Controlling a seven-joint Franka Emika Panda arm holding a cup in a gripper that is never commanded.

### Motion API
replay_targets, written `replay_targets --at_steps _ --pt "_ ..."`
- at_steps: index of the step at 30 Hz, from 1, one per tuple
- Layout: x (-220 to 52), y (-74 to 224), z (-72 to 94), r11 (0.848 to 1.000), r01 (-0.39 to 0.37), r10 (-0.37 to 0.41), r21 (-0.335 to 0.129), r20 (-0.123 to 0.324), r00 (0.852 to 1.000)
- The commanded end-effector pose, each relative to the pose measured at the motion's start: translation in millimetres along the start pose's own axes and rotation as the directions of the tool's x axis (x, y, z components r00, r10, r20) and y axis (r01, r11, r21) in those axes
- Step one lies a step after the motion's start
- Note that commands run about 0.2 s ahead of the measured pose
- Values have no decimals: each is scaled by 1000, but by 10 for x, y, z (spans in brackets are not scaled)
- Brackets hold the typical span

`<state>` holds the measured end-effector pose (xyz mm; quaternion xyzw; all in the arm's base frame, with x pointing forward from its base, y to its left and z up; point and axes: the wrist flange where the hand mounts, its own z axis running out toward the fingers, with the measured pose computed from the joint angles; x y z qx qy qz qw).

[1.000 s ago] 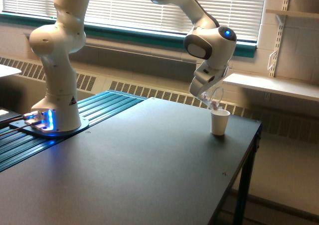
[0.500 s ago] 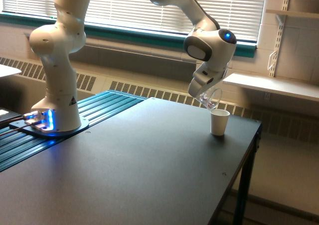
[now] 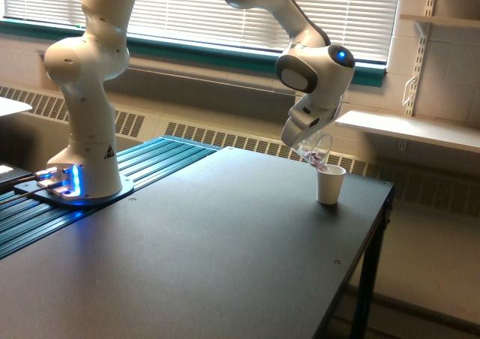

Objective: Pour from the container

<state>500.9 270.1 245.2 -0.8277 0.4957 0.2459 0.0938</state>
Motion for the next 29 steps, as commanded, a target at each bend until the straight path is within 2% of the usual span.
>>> replay_targets --at_steps 1,10,19,22,24,27,29 --pt "37 10 -116 999 -33 33 8 5 999" --pt "34 -13 -163 999 -40 40 22 22 999" --pt "22 -6 -175 999 -42 42 32 16 999" --pt "-129 -67 -290 997 5 -2 73 -44 999" --pt "-196 -86 -311 997 35 -31 69 -53 998" --pt "-194 -81 -347 996 26 -21 83 -58 998" --pt "-144 -45 -383 993 3 4 116 -55 998"
